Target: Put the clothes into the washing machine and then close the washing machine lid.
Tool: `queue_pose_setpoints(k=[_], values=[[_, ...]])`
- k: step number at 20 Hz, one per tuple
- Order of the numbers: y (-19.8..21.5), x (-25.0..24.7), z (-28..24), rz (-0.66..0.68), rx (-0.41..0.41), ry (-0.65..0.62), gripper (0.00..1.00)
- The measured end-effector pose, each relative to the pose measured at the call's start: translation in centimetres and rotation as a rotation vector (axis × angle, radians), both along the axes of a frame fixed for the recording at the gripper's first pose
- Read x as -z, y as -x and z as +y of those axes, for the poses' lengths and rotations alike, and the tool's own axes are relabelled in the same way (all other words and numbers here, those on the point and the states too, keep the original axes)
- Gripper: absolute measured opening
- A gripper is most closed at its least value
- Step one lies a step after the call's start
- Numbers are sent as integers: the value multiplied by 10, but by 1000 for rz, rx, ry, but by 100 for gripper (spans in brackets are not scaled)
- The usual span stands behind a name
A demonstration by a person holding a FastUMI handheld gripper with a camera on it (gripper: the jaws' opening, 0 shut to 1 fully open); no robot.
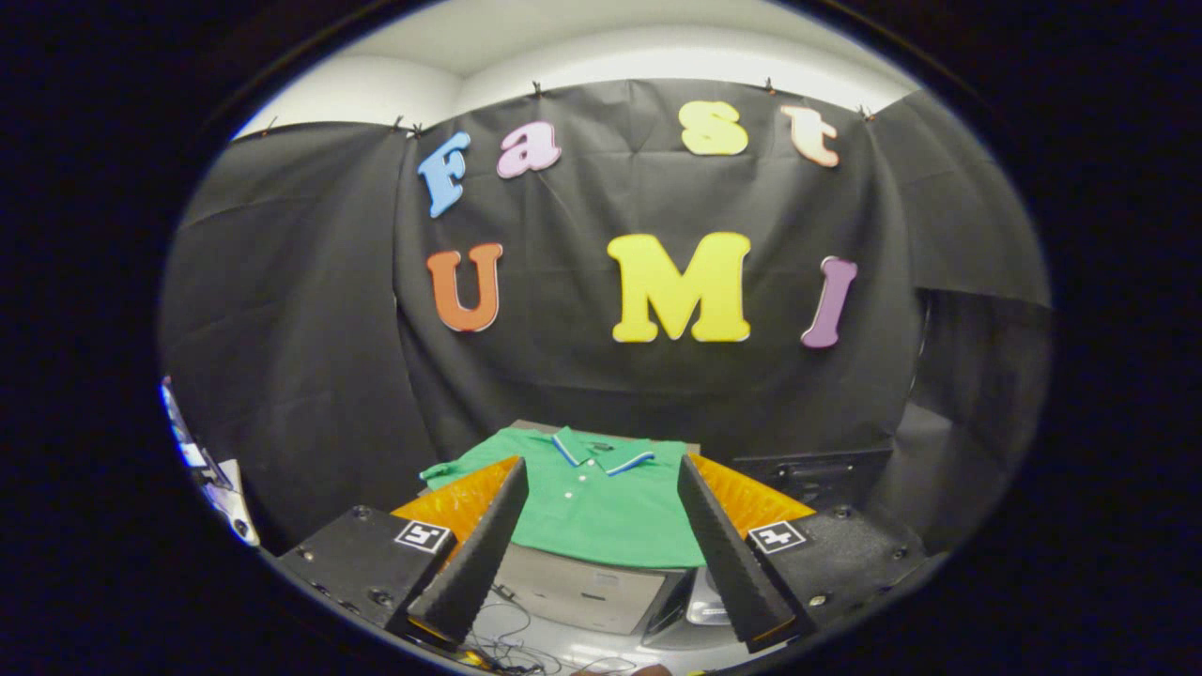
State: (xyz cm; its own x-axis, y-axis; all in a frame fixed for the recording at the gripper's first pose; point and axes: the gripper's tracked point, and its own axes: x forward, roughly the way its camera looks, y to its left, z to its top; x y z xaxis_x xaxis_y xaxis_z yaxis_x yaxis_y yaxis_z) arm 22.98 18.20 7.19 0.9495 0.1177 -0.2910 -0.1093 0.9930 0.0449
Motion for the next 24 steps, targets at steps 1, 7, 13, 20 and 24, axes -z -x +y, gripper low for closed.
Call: queue_pose_setpoints(k=[1,7,13,20,24], values=[[-17,5,8,55,-23,0,100],[-104,57,34,411,-96,46,100],[-148,118,50,761,-98,15,98],[-185,153,50,926,-7,36,97],[-195,165,52,983,28,46,97]])
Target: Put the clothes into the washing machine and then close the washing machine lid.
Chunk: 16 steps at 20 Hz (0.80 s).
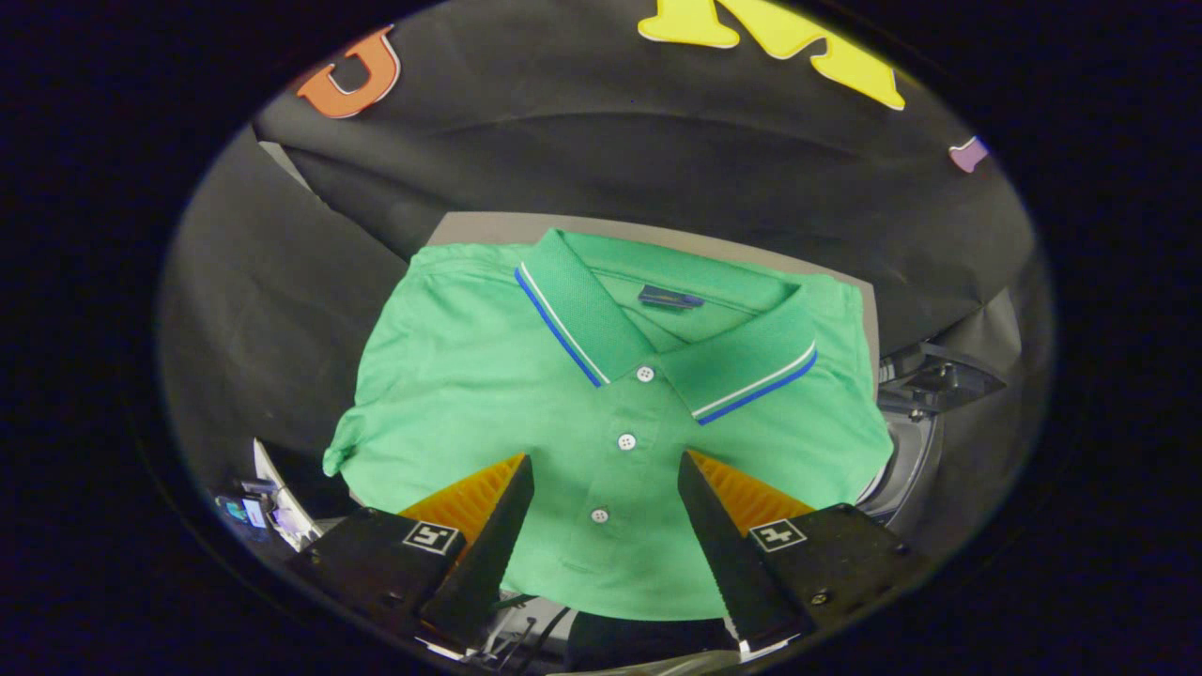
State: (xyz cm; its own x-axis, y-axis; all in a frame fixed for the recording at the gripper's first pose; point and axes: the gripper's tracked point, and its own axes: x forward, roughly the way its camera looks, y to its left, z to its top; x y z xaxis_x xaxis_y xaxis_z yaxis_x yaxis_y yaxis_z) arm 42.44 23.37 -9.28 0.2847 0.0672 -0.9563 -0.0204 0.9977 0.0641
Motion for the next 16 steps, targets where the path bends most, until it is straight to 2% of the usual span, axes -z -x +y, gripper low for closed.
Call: queue_pose_setpoints(k=[3,8,12,14,16], values=[[-3,4,0,30,28,32,97],[-4,8,1,96,23,105,97],[-2,6,2,181,57,102,96],[-2,6,-1,202,43,103,96],[-2,7,-3,215,39,104,89]])
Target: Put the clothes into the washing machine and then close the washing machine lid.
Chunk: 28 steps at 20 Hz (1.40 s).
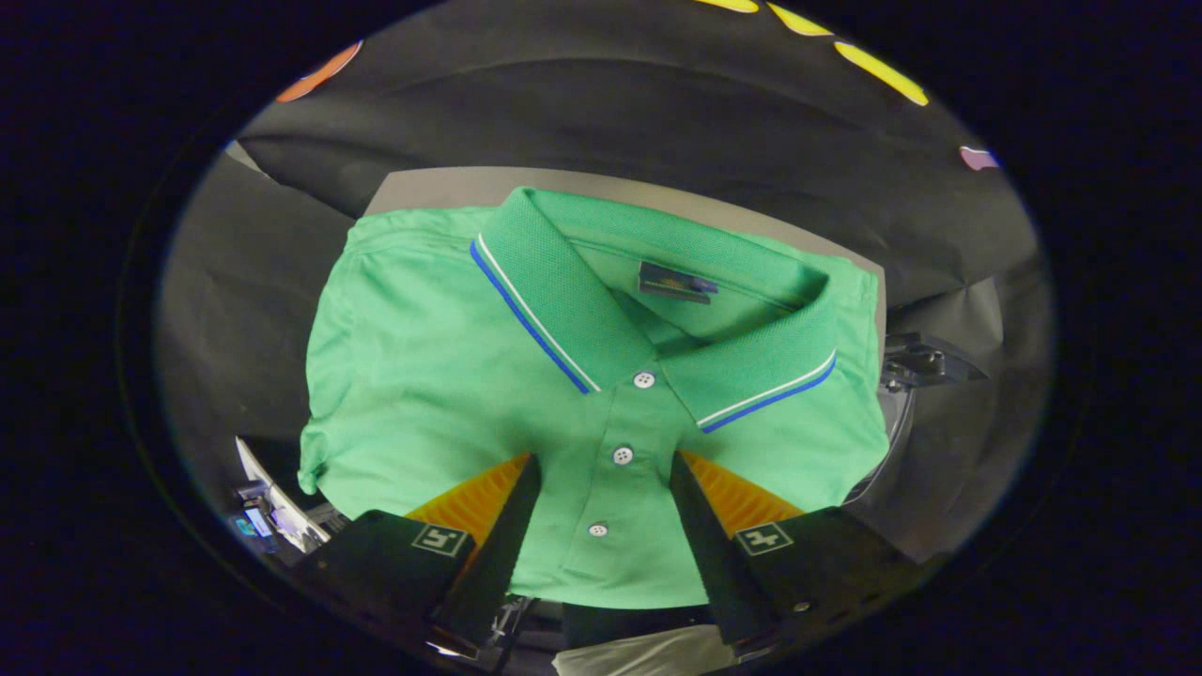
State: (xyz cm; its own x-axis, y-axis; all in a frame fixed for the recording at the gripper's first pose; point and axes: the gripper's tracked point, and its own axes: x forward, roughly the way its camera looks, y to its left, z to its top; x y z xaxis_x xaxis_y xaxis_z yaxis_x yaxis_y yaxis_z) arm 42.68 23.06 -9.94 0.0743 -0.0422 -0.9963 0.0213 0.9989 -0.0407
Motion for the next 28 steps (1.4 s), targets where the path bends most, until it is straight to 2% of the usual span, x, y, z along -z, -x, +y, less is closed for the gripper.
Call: queue_pose_setpoints(k=[1,5,7,9,15,22,28], values=[[-3,-2,-2,-4,12,2,80],[-10,-3,-6,-42,19,-5,20],[-11,-6,-5,-57,9,-37,9],[-6,-10,-5,-49,33,-90,6],[-7,-27,-6,-28,93,-251,6],[-8,-71,-10,-107,69,-375,5],[5,-117,-31,-168,89,-492,5]])
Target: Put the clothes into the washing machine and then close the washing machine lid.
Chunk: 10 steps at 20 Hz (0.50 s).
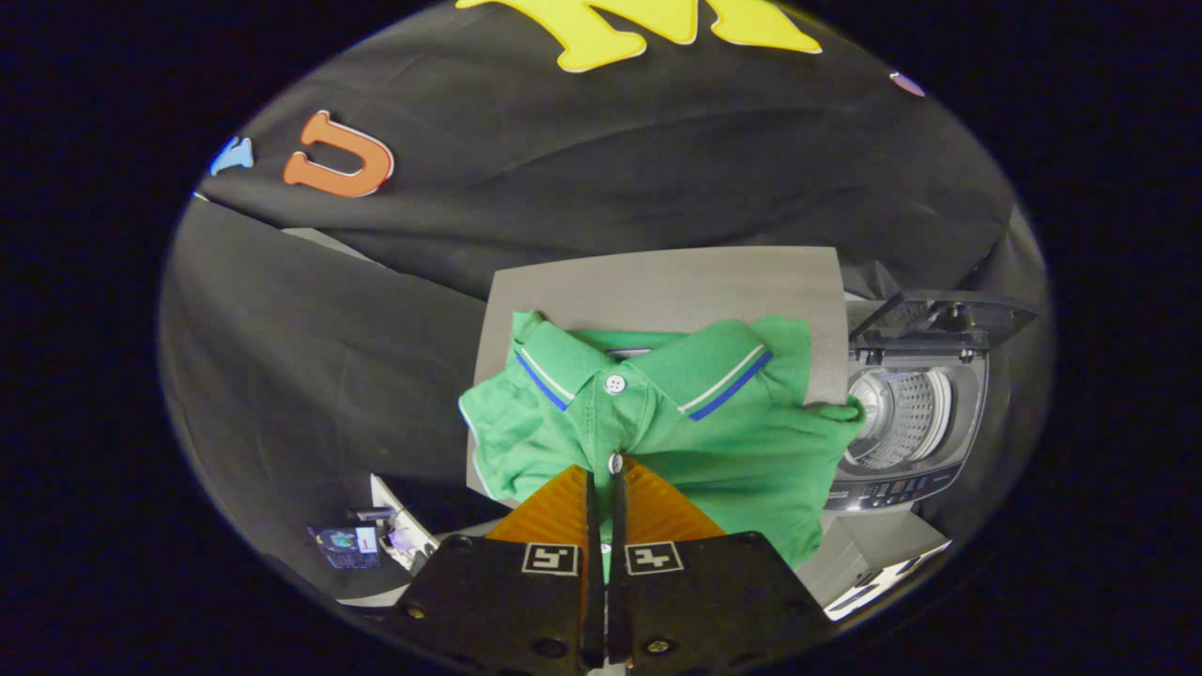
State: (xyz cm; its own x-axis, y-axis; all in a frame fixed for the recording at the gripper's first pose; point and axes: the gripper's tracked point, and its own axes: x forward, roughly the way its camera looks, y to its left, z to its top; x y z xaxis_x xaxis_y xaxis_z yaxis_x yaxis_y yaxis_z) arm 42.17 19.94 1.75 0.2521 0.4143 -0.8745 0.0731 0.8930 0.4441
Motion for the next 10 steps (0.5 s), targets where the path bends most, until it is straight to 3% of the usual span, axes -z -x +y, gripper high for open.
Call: queue_pose_setpoints(k=[10], values=[[13,-80,-46,-130,48,-101,5]])
